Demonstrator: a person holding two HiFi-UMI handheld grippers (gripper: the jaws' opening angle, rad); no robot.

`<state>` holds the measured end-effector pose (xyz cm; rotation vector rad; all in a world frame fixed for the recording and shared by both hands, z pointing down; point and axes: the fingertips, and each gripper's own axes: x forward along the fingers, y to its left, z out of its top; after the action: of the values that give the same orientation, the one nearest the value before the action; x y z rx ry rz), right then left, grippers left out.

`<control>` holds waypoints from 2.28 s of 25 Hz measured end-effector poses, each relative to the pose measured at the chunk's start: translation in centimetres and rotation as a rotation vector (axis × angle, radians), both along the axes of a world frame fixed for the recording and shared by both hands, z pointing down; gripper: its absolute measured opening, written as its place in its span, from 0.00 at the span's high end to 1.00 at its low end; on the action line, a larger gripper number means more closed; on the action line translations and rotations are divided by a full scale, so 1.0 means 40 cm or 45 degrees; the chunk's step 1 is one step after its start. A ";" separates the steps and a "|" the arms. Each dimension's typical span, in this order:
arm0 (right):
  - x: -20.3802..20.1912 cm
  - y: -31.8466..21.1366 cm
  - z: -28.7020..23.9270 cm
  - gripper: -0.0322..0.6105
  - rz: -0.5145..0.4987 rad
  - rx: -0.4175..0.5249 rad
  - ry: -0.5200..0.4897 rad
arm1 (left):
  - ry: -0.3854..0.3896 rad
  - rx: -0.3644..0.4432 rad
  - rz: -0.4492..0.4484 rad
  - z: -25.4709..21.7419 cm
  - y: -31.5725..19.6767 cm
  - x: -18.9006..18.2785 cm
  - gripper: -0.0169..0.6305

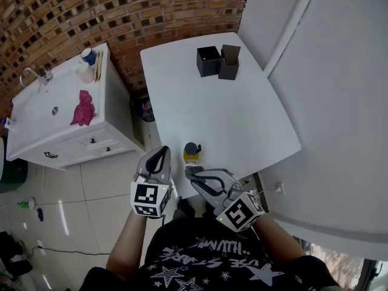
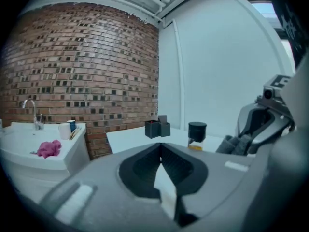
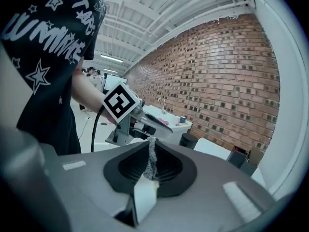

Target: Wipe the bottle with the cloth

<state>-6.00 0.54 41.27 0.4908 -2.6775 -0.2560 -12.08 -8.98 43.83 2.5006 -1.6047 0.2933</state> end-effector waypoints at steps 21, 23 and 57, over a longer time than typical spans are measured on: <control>-0.001 -0.060 0.099 0.89 -0.011 0.031 0.035 | -0.070 -0.043 0.379 0.079 -0.045 0.114 0.97; -0.019 -0.060 0.111 0.89 -0.022 0.025 0.027 | -0.075 -0.041 0.378 0.083 -0.045 0.100 0.97; -0.003 -0.083 0.377 0.89 -0.016 -0.232 0.200 | -0.029 -0.139 0.264 0.100 0.011 0.061 0.97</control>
<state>-6.13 -2.79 56.35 0.3807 -2.5209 -0.0500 -9.65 -8.55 47.83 2.5889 -1.2994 0.4239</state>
